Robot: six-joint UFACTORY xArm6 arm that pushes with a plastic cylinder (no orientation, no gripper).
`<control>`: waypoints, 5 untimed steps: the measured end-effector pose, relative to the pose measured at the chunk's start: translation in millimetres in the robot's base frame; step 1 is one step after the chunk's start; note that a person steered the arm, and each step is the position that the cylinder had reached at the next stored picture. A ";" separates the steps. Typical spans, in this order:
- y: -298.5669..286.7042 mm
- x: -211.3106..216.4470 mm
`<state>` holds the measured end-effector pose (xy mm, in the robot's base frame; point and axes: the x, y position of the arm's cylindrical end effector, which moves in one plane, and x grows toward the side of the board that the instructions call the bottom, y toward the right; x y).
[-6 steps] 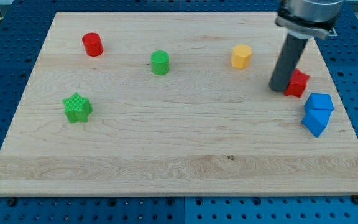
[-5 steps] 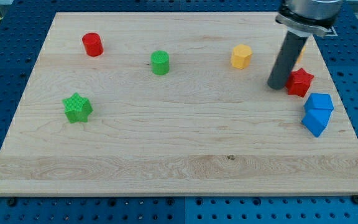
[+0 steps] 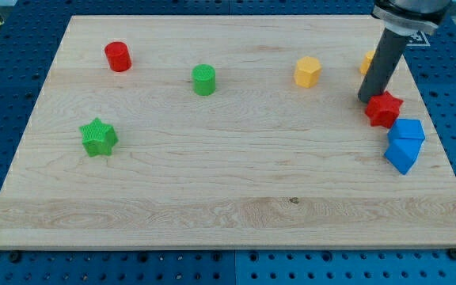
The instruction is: Push the red star into the blue cube
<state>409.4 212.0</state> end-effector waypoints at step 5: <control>-169.9 10.6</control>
